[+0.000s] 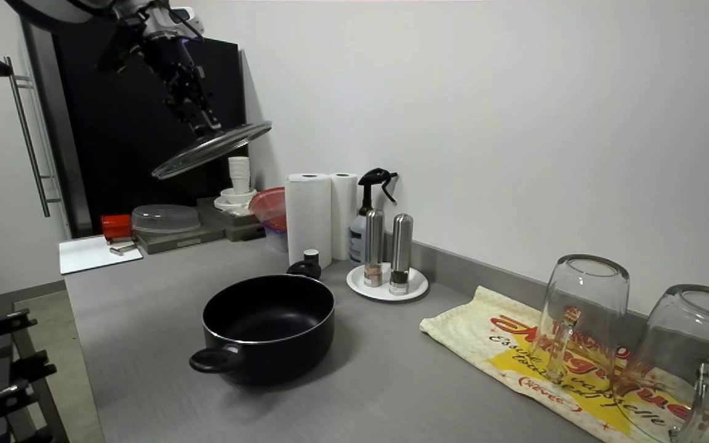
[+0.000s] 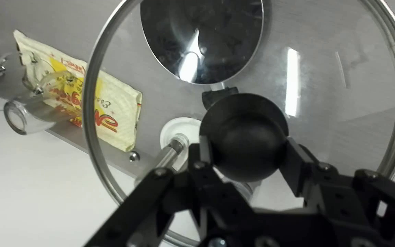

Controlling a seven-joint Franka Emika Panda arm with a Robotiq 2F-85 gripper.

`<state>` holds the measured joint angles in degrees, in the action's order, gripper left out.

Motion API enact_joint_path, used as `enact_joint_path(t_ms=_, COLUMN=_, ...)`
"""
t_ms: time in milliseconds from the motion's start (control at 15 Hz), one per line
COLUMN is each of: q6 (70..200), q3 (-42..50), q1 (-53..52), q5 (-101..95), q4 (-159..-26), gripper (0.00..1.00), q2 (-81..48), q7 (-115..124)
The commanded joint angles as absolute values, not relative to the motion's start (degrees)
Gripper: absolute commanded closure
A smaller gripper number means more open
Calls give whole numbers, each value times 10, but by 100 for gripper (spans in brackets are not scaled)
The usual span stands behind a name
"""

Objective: Put the glass lid on the black pot.

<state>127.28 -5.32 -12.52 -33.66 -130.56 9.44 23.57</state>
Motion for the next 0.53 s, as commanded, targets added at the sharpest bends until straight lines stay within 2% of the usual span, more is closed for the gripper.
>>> enact_joint_path(t_ms=0, q6=1308, q3=-49, q1=-70, q5=-314, q4=-1365, gripper=75, q2=151, q7=236)
enact_joint_path(t_ms=467, q6=1414, q3=-12, q1=26, q5=-279, q4=-1415, gripper=75, q2=85, q7=241)
